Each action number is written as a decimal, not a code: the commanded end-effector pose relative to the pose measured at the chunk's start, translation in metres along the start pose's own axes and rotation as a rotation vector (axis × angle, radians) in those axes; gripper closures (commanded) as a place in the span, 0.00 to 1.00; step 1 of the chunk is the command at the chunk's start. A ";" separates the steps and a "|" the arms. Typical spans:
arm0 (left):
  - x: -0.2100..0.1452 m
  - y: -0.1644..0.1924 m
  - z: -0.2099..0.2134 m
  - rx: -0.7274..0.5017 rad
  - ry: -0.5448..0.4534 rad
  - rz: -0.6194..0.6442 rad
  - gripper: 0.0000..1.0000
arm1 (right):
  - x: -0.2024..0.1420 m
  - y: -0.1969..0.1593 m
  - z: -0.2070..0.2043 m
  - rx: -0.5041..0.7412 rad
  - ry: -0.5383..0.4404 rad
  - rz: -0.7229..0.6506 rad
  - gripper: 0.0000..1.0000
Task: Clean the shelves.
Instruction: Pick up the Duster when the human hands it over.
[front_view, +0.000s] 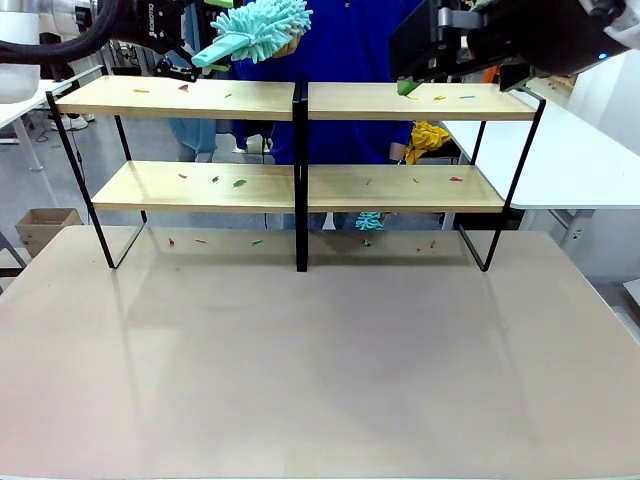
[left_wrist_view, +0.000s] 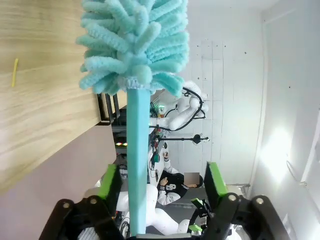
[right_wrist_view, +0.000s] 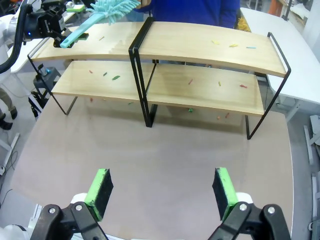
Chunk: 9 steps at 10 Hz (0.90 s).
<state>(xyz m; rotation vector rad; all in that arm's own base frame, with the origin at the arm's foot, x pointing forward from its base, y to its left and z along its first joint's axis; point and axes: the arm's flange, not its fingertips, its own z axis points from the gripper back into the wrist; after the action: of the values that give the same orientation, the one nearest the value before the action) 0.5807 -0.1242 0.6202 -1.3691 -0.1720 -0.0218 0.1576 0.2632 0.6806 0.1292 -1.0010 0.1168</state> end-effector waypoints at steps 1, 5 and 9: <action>-0.002 -0.002 0.001 -0.025 -0.014 -0.039 0.75 | 0.001 -0.001 0.000 0.003 0.000 -0.009 0.00; -0.004 -0.002 0.003 -0.015 -0.019 -0.072 0.95 | 0.001 -0.001 0.000 0.003 0.000 -0.009 0.00; -0.005 -0.003 0.005 -0.008 -0.028 -0.081 1.00 | 0.001 -0.001 0.000 0.003 0.000 -0.009 0.00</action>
<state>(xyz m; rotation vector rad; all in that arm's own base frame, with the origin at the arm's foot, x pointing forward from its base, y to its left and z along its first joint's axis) 0.5809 -0.1202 0.6229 -1.3609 -0.2203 -0.0492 0.1576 0.2632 0.6806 0.1292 -1.0010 0.1168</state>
